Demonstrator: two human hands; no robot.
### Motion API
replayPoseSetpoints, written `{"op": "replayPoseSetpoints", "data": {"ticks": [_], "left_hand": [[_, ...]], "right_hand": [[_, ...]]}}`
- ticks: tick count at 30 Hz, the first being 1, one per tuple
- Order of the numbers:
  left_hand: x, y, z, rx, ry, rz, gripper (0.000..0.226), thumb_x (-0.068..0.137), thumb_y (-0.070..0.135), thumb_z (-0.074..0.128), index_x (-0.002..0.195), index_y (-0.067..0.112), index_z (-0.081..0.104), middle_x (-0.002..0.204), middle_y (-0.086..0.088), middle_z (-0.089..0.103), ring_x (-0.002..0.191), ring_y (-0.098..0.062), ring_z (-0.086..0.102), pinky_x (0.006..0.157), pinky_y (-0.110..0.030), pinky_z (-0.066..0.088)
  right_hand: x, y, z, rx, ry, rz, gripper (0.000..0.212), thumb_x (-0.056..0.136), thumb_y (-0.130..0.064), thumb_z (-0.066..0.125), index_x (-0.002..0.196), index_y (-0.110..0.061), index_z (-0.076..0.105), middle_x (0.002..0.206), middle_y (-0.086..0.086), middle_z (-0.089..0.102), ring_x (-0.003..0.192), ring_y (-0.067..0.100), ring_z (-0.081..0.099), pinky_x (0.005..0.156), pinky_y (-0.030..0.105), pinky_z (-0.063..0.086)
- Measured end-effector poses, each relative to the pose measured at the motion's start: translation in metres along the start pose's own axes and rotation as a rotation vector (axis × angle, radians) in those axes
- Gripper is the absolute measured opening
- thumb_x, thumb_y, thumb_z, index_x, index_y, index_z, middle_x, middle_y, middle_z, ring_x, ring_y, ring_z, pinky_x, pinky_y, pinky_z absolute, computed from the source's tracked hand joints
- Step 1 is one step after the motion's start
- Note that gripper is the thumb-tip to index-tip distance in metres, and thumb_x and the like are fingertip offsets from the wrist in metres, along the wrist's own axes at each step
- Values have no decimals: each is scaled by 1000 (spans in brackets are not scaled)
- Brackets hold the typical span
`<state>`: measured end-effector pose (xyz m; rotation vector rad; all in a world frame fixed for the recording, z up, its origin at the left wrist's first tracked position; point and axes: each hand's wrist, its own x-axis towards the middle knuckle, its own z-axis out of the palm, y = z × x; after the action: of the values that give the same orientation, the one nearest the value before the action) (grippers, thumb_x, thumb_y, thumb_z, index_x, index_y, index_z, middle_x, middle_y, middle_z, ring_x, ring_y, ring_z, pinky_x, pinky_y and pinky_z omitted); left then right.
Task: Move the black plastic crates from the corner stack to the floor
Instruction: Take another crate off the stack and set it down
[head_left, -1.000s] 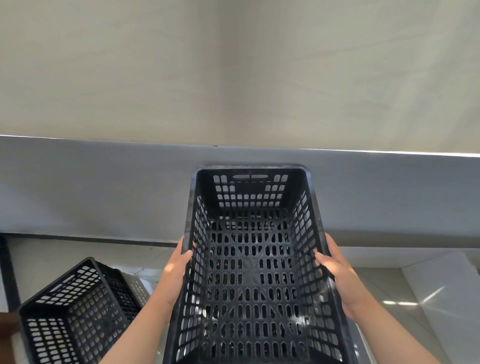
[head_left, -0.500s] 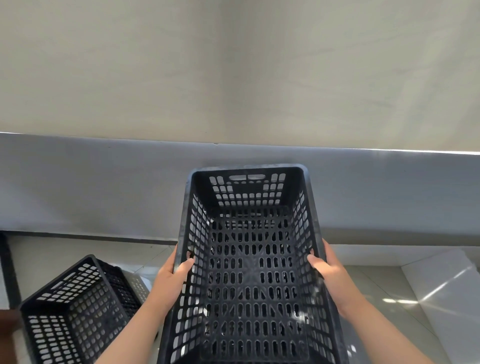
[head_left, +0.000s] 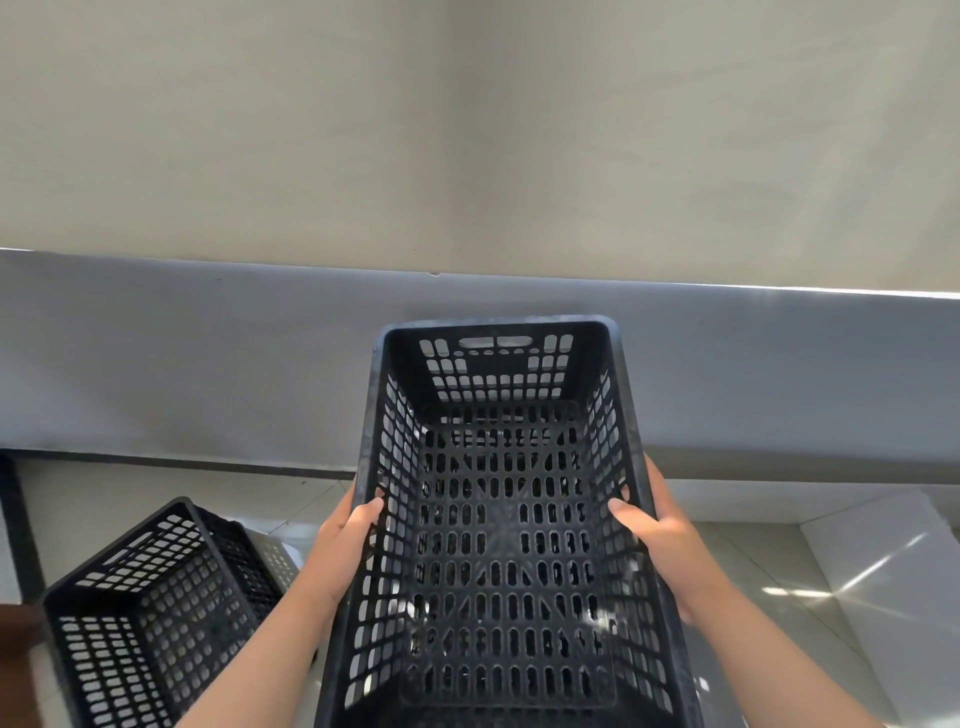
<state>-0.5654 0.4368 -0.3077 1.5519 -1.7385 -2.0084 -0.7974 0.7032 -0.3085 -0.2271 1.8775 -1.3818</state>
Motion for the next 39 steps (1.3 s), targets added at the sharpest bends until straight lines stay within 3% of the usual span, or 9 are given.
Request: {"op": "replayPoseSetpoints", "data": {"ticks": [4,8,12,16,20,24,32,36,39], "left_hand": [[1,7,0,-9,-2,5,49,94,54,47,143,50,44,130,11,65,115,-17,65,105,-49,46],[10,6,-5,-41,-7,-28,74,77,71,56,146,48,39,138,7,62,121,-21,62,108,-50,43],[9,12,1,-55,-9,-1,71,89,62,51,153,37,31,143,7,49,136,-25,46,115,-50,33],[7,13,3,-35,-22,16,71,88,65,49,152,39,32,148,7,47,139,-25,43,117,-50,29],[10,8,3,-37,-17,18,66,95,58,45,155,37,26,157,3,38,144,-26,36,120,-52,24],[15,4,0,3,-40,18,91,69,81,52,151,50,26,157,7,41,143,-24,38,119,-55,25],[8,10,5,104,9,97,62,100,47,45,157,36,24,156,-1,42,145,-27,35,118,-48,22],[3,11,3,173,31,168,64,100,42,49,156,42,18,160,6,34,146,-24,33,118,-49,25],[-3,12,-2,196,60,221,67,100,37,53,156,43,17,160,8,32,145,-20,34,118,-48,27]], "right_hand": [[2,0,-2,26,-27,0,71,86,-56,66,150,-65,35,157,-24,49,148,16,45,124,59,32],[0,-7,-3,45,-23,-12,62,93,-49,61,149,-64,39,155,-24,51,147,15,46,124,59,32],[-2,-9,-7,102,0,1,49,104,-32,57,143,-61,49,147,-19,60,140,16,54,120,57,40],[-5,-1,-6,89,15,47,60,91,-46,64,146,-61,46,150,-21,57,142,17,52,121,59,37],[-3,5,-4,79,37,47,53,102,-37,59,146,-61,45,149,-21,58,141,17,52,121,58,37],[-2,4,-2,86,45,47,52,108,-26,53,150,-55,44,145,-21,60,138,13,54,121,52,38],[3,13,-5,-12,66,-7,58,97,-47,59,151,-57,41,154,-22,53,146,16,48,123,57,36],[2,9,-3,-61,97,-23,64,91,-50,61,151,-54,40,154,-17,54,144,19,50,121,57,39],[-4,3,-3,-76,126,-24,73,92,-45,64,157,-53,30,162,-16,45,149,20,44,123,57,36]]}}
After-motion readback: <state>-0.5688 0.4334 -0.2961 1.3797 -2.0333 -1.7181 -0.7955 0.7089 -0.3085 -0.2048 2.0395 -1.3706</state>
